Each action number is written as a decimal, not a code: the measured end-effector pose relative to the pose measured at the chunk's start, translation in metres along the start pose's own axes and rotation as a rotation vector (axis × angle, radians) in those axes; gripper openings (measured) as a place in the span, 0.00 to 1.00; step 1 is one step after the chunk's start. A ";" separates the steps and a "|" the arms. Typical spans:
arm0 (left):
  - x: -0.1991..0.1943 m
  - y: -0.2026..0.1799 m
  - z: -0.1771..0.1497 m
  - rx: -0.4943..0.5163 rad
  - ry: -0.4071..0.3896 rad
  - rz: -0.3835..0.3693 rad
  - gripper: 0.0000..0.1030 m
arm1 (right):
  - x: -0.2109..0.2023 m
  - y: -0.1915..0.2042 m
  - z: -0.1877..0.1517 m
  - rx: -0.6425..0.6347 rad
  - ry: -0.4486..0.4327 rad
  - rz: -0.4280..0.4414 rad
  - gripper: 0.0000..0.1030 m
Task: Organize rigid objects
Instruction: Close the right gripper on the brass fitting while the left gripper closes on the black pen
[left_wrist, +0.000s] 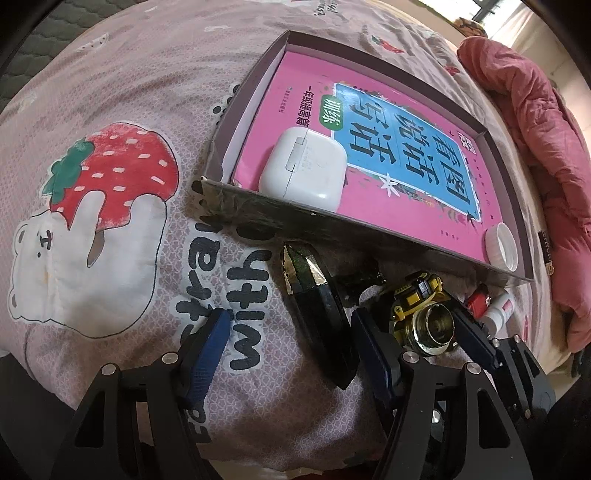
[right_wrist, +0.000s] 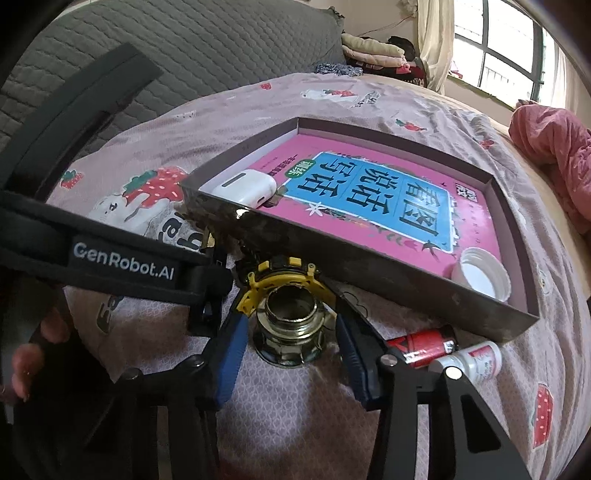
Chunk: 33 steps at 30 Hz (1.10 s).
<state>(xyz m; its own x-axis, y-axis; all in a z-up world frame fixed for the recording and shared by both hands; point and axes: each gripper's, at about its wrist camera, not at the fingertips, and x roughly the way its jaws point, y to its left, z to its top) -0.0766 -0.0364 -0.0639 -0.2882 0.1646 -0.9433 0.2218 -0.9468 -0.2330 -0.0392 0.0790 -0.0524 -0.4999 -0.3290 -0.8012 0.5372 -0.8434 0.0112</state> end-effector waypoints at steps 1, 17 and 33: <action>0.001 0.000 0.000 0.002 0.000 0.002 0.68 | 0.002 0.001 0.001 -0.005 0.005 0.000 0.46; 0.009 -0.008 0.001 0.027 0.003 0.035 0.71 | -0.023 -0.009 0.000 0.043 -0.064 0.047 0.35; 0.006 -0.015 -0.004 0.097 -0.038 0.050 0.42 | -0.043 -0.027 -0.002 0.124 -0.094 0.002 0.35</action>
<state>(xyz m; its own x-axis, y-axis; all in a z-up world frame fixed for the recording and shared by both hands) -0.0783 -0.0203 -0.0671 -0.3142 0.1079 -0.9432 0.1456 -0.9763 -0.1602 -0.0309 0.1171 -0.0197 -0.5633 -0.3645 -0.7415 0.4535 -0.8866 0.0913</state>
